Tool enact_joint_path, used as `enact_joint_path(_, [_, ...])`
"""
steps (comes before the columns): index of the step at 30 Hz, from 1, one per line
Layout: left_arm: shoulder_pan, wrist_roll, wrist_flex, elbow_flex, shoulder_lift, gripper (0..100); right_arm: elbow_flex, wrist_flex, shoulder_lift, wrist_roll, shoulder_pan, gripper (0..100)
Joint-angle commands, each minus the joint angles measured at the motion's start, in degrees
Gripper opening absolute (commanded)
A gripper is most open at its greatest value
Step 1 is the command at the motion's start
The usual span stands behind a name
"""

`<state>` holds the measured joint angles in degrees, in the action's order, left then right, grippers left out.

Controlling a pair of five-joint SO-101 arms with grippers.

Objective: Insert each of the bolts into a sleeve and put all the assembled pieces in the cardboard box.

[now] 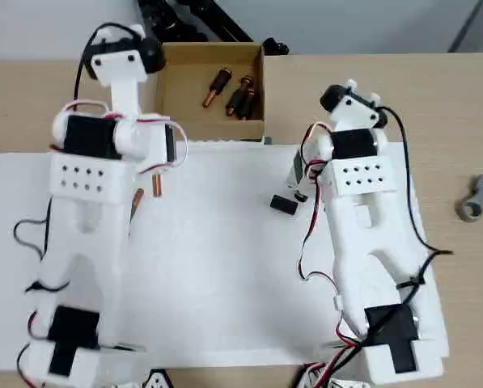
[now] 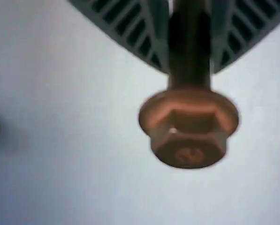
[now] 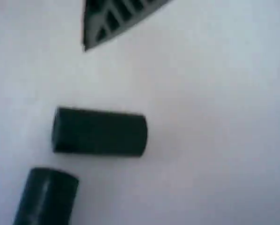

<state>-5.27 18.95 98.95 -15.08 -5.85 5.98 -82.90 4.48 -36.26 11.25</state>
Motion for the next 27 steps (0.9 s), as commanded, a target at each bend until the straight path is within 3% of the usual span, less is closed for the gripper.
enact_joint_path(1, [-0.09, -0.35, -2.46, 3.82, -8.09, 0, 5.10, 9.10, 2.51, -4.22, -0.75, 16.9])
enact_joint_path(15, [-0.09, -3.69, -7.47, 16.31, -22.59, 0, 24.97, 42.07, 2.33, -5.98, -0.84, 16.9])
enact_joint_path(27, [-0.09, -3.69, -7.47, 16.31, -22.68, 0, 27.08, 46.99, -9.71, -5.89, -1.45, 16.9])
